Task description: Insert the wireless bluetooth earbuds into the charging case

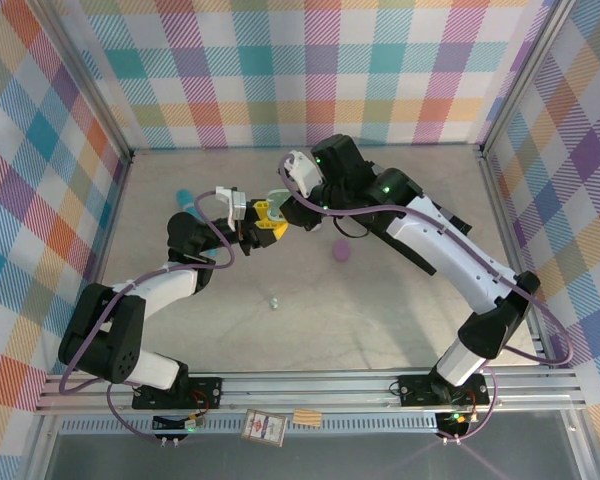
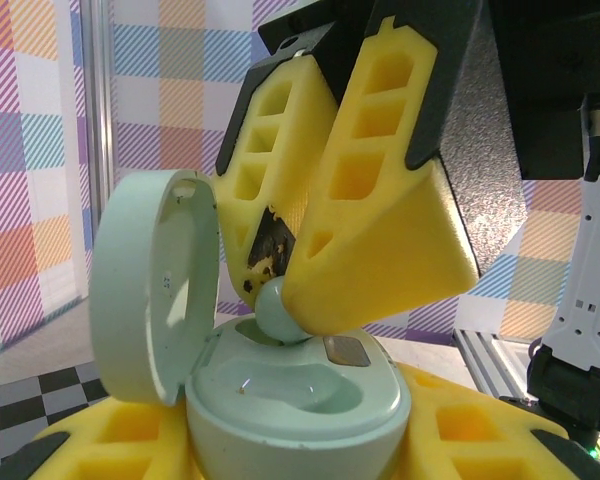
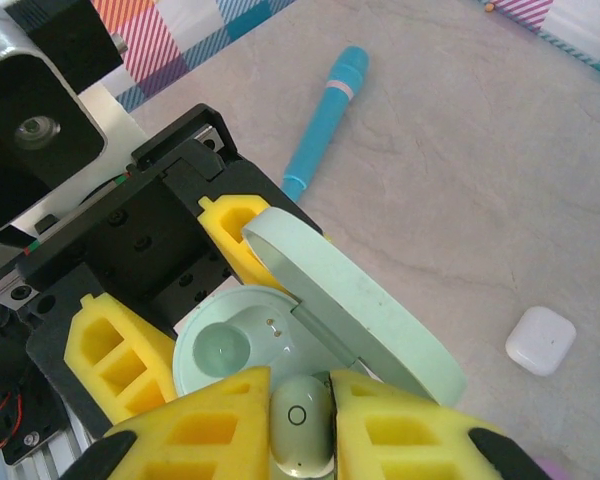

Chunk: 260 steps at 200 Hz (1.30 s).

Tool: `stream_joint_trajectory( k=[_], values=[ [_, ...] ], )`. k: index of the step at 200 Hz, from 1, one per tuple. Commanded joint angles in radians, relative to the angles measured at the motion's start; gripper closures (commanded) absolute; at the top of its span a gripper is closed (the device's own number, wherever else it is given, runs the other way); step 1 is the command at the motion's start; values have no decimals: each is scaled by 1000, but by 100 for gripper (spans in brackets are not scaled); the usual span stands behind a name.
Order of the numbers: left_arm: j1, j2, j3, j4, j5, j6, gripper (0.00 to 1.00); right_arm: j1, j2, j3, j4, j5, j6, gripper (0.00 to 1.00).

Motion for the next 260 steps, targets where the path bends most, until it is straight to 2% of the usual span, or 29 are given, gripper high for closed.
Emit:
stream_joint_trajectory(
  k=[1, 69, 104, 135, 180, 220, 247, 260],
  values=[
    [5, -40, -1, 65, 6, 6, 68, -6, -30, -28, 0, 0, 28, 79],
    [7, -31, 1, 64, 7, 9, 68, -6, -83, -65, 79, 33, 21, 56],
    [20, -18, -2, 64, 1, 13, 68, -6, -167, -166, 180, 14, 20, 50],
    [54, -8, -12, 65, -17, 28, 68, -12, -281, -336, 307, 14, 61, 47],
    [119, 35, -27, 77, -44, 57, 68, -31, -393, -675, 510, 5, 279, 45],
    [161, 44, -21, 76, -93, 63, 68, -15, -315, -868, 612, -81, 458, 46],
    [177, 36, -21, 74, -121, 66, 68, 35, -193, -904, 642, -103, 504, 46],
    [184, 30, -25, 74, -133, 66, 68, 66, -123, -896, 647, -123, 505, 49]
  ],
)
